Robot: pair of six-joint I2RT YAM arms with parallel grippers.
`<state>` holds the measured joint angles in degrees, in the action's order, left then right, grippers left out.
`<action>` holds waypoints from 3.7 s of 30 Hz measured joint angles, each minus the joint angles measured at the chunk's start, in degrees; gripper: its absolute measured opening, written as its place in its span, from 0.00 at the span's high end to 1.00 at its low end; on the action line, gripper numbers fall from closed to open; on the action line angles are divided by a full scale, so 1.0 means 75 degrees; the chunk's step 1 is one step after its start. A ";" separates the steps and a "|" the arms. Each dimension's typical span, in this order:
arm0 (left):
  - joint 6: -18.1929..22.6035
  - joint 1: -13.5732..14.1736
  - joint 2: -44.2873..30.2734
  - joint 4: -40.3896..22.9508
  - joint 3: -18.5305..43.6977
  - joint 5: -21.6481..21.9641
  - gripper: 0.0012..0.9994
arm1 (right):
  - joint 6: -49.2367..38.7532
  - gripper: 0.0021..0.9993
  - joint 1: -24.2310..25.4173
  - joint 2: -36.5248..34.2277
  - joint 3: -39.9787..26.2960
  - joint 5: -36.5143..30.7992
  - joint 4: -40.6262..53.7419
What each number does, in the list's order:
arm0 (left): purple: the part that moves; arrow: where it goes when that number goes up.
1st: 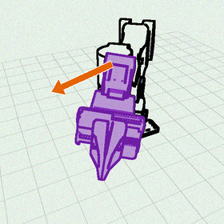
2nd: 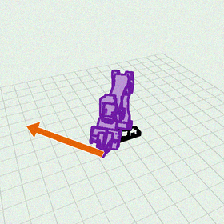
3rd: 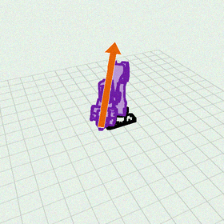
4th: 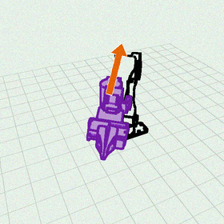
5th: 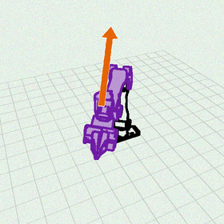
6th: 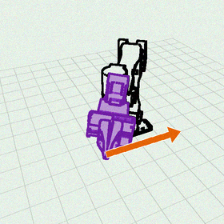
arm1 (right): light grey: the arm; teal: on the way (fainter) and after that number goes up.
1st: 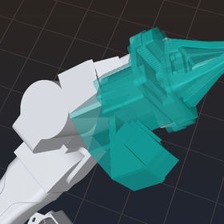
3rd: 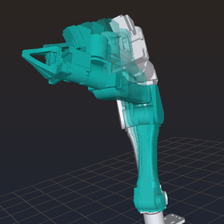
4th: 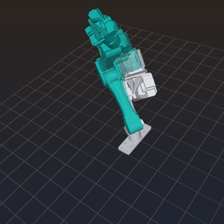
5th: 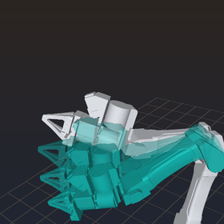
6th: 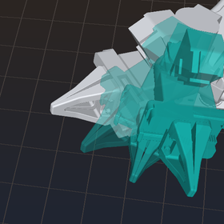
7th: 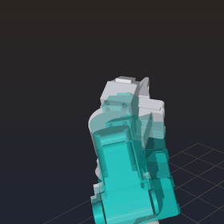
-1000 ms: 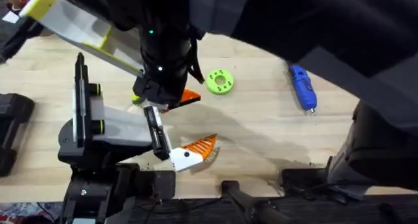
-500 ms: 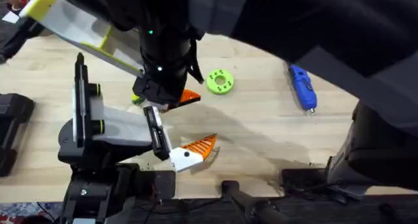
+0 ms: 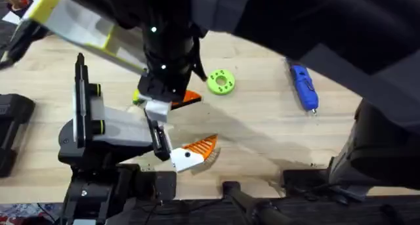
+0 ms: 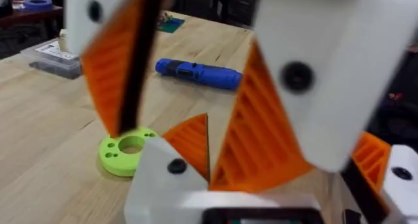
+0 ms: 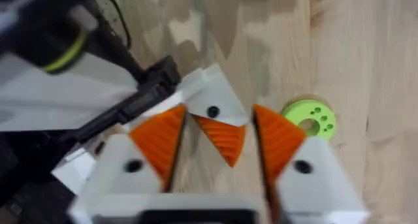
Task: Pick up the gripper from the table and insert it into the empty holder that is missing its gripper. Then pick up a screw, insert it into the mounting hole, and use the screwdriver to tighten it. Finally, clean up the table by picking up the vegetable and placing it into the bucket.
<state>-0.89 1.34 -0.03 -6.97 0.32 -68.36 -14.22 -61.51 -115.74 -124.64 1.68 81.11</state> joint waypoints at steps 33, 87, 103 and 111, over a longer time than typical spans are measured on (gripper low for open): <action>-0.0020 0.0002 0.0000 0.0008 0.0000 0.0006 0.01 | 0.0235 0.00 0.1587 0.0977 -0.0218 0.0081 0.0457; -0.0002 0.0000 0.0000 0.0040 0.0000 0.0229 0.01 | -0.0571 0.00 0.2837 0.3782 0.4855 0.1337 -0.1575; -0.0373 0.0001 0.0000 0.0528 -0.0003 0.0262 0.01 | -0.0574 0.00 0.2837 0.3780 0.4855 0.1337 -0.1552; -0.0911 0.0003 0.0000 0.1189 -0.0003 0.0259 0.01 | -0.0571 0.00 0.2837 0.3783 0.4855 0.1342 -0.1551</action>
<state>-7.72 1.37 -0.03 1.94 0.30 -66.41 -18.50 -40.23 -87.37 -88.23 11.74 69.48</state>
